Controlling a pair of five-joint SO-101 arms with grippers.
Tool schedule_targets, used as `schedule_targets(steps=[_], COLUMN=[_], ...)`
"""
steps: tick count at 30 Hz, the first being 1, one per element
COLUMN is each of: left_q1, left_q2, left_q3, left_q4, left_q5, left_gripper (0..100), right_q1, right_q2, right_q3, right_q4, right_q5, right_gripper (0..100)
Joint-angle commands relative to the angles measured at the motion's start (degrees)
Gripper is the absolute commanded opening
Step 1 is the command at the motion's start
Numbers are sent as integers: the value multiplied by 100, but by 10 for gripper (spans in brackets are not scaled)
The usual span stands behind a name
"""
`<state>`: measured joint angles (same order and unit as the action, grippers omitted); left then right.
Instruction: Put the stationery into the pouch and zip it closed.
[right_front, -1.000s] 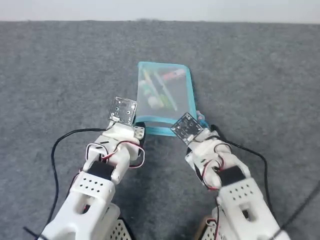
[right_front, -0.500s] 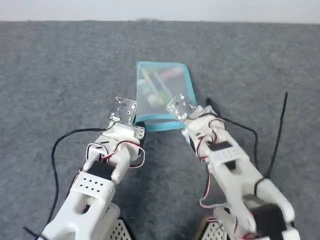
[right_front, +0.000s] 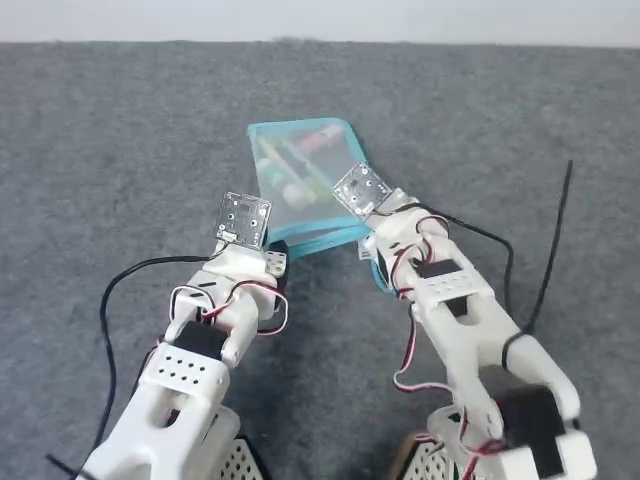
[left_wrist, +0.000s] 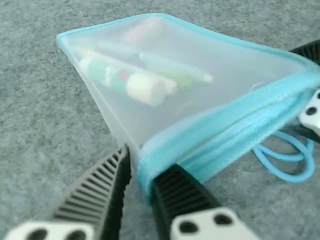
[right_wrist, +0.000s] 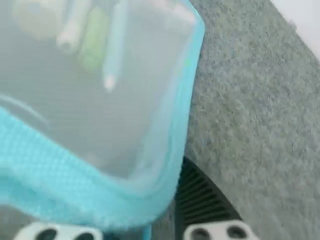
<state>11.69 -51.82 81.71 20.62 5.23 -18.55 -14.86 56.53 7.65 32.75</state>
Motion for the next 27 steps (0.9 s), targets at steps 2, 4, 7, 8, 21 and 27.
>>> schedule_targets(steps=[2,4,7,8,21,27], left_q1=[-9,-9,-9,-9,-18,-18], left_q2=[-53,-53,-53,-53,-53,-53], left_q3=[-259,-259,-259,-259,-259,-259], left_q4=[-132,-132,-132,-132,-123,-123], left_q5=[-88,-88,-88,-88,-88,-88], left_gripper=[12,12,12,12,12,12], right_q1=[22,-119,-338,-400,-426,-435], right_q2=[-1305,-1675,-1903,-1886,251,637], right_q3=[-589,-870,-1345,-1512,-2778,-2286], right_q4=[1666,2563,3653,3908,5279,4347], right_q5=[18,-167,-721,-853,-1538,-1969], right_gripper=[6,6,6,6,6,78])
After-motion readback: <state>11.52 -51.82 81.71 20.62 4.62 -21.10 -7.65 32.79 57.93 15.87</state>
